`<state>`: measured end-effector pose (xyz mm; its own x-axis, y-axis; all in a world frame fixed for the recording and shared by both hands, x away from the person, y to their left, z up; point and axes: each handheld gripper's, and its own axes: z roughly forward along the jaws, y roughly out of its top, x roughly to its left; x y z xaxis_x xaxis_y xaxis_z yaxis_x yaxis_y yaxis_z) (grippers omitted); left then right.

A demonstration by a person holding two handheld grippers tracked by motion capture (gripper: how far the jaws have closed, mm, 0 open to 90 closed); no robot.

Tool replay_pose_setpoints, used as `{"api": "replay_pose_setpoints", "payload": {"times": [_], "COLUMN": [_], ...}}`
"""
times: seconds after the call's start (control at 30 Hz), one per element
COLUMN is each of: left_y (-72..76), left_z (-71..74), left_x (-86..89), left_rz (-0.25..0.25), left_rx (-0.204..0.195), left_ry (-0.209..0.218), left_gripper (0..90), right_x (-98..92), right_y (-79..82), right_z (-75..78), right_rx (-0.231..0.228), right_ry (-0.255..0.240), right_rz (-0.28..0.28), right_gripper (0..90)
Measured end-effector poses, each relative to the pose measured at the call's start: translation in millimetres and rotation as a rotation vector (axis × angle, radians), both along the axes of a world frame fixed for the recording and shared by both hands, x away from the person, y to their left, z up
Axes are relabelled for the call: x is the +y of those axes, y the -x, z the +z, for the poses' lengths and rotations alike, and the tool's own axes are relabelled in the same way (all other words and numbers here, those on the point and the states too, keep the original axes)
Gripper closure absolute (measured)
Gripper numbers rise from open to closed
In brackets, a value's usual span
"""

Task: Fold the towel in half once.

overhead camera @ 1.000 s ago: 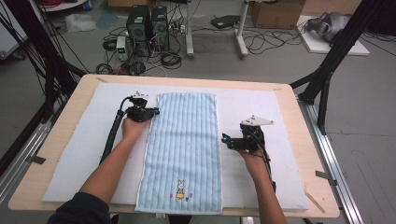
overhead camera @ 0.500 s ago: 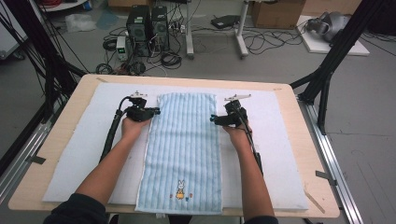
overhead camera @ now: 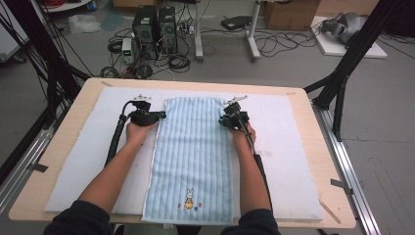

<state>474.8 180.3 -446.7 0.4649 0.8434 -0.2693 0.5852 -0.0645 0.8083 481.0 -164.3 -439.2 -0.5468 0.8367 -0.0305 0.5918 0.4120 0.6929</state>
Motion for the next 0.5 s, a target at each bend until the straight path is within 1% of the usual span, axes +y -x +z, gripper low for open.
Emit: {"api": "replay_pose_setpoints", "payload": {"times": [0.03, 0.07, 0.1, 0.13, 0.17, 0.2, 0.23, 0.3, 0.37, 0.43, 0.5], "left_y": [-1.1, -1.8, -2.5, -4.0, -5.2, -6.6, -7.0, -6.6, -5.5, -3.9, -1.4], "left_z": [0.0, 0.2, 0.7, 1.7, 2.5, 4.1, 5.8, 8.2, 9.8, 12.4, 15.4], "left_x": [1.0, 0.9, 1.4, 1.7, 1.9, 1.9, 2.0, 3.6, 5.5, 6.9, 7.7], "left_rz": [0.013, 0.026, 0.03, 0.04, 0.043, 0.047, 0.05, 0.049, 0.038, 0.027, 0.012], "left_rx": [-0.001, -0.008, -0.016, -0.023, -0.022, -0.022, -0.03, -0.039, -0.039, -0.041, -0.046], "left_ry": [0.012, 0.022, 0.021, 0.031, 0.037, 0.041, 0.048, 0.077, 0.085, 0.095, 0.09], "left_gripper": [86.5, 86.6, 86.6, 86.8, 86.8, 86.8, 86.8, 86.8, 86.7, 86.7, 86.7], "right_x": [2.2, 4.2, 4.2, 3.8, 2.5, 1.3, 0.3, 0.1, -0.5, -1.8, -1.9], "right_y": [-1.5, -2.4, -4.1, -4.7, -5.3, -5.5, -5.3, -4.2, -2.6, -0.9, 2.1], "right_z": [0.6, 1.5, 1.9, 2.4, 3.7, 4.7, 6.1, 9.0, 12.2, 14.9, 18.7], "right_rx": [0.001, 0.007, 0.009, 0.001, -0.021, -0.03, -0.042, -0.066, -0.074, -0.08, -0.08], "right_ry": [0.013, 0.02, 0.026, 0.026, 0.018, -0.001, -0.025, -0.032, -0.039, -0.062, -0.074], "right_rz": [-0.003, -0.022, -0.036, -0.048, -0.072, -0.082, -0.092, -0.086, -0.074, -0.072, -0.059], "right_gripper": [85.8, 86.0, 86.1, 86.1, 86.1, 86.1, 86.1, 86.0, 86.0, 86.0, 86.0]}}
